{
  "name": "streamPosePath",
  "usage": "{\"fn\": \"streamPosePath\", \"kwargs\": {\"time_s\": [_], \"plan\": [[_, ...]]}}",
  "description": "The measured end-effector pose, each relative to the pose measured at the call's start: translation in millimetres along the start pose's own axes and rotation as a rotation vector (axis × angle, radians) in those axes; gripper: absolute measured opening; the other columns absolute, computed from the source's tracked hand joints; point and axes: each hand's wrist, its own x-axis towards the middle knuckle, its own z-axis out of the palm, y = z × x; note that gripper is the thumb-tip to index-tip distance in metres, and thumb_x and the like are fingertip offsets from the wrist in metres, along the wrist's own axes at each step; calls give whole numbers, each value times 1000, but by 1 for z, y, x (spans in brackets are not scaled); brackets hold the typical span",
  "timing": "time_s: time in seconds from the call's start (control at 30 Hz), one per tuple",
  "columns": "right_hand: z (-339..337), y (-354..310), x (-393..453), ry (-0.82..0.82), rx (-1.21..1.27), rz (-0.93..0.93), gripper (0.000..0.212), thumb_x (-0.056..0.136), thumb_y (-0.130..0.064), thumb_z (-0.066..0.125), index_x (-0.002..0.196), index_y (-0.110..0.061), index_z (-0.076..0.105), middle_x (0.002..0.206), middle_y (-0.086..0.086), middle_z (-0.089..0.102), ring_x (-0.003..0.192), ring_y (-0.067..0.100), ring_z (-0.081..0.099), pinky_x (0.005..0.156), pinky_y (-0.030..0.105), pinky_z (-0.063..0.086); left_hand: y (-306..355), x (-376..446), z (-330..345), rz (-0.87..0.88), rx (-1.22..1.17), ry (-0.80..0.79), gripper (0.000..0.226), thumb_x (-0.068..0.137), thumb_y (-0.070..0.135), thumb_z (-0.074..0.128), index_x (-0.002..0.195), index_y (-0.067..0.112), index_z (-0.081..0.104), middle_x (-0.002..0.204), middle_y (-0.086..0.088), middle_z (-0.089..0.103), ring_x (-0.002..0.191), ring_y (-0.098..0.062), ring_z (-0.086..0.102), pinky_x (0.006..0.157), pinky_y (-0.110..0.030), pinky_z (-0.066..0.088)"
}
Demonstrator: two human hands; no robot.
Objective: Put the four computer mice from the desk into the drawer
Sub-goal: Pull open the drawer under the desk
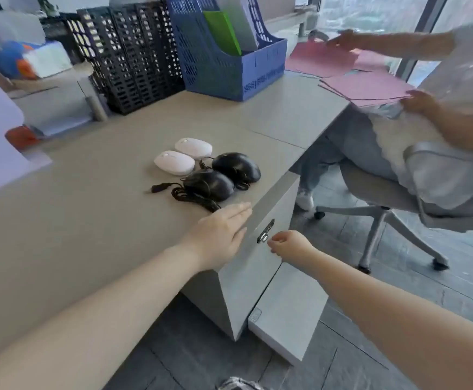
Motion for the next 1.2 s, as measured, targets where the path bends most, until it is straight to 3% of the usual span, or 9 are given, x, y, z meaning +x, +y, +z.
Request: {"fn": "streamPosePath", "kwargs": {"time_s": [0.13,0.33,0.4,0.77,0.87,0.93,1.0,1.1,1.2], "plan": [[10,1,5,-74,193,57,24,96,-29,47,101,-9,61,90,10,63,74,20,55,64,29,49,2,3,3,-24,46,50,44,96,16,47,139,11,43,149,-1,41,137,-13,36,105,-15,18],[29,-4,14,-53,508,187,18,97,-21,40,99,-6,51,83,12,63,77,24,58,78,38,54,-1,6,7,-31,85,16,46,96,18,45,141,12,39,150,-1,38,138,-15,33,112,-25,23],[31,-8,16,-19,571,201,15,97,-15,40,103,-7,50,81,12,61,67,19,58,71,35,55,-1,7,8,-31,92,27,46,96,17,46,141,12,39,150,-1,38,138,-15,33,109,-22,22],[24,7,6,25,519,211,16,96,-17,38,98,-9,51,74,7,51,65,19,46,66,33,43,4,6,6,-47,108,24,50,93,27,39,140,12,42,148,-3,41,137,-17,37,109,-31,32],[7,29,-9,115,199,115,27,94,-22,43,115,-9,52,104,13,62,93,27,55,85,45,48,5,6,5,-60,104,9,45,97,24,42,142,15,38,151,0,36,139,-14,32,112,-34,31],[-2,38,-20,316,-141,-103,45,92,-19,47,137,-16,39,137,10,46,130,31,35,103,45,37,8,5,4,-75,115,0,46,97,27,39,142,15,37,152,1,35,140,-13,31,112,-34,31],[-10,33,-26,405,-275,-396,52,91,-11,44,142,-18,37,148,5,38,142,27,22,112,41,30,12,3,3,-83,137,-4,48,96,27,37,142,14,37,152,-1,35,140,-15,31,112,-33,30],[-15,20,-22,213,-472,-578,31,91,-13,39,104,-9,67,118,8,66,125,25,49,114,37,28,20,-1,4,-110,166,-19,48,98,20,43,144,12,32,155,-3,30,142,-16,28,114,-30,24],[-19,13,-24,134,-633,-564,36,93,-25,37,70,-9,61,86,5,67,97,22,57,102,37,41,28,-4,4,-171,168,-5,48,99,20,39,145,12,29,156,-3,26,143,-15,24,115,-27,19]]}}
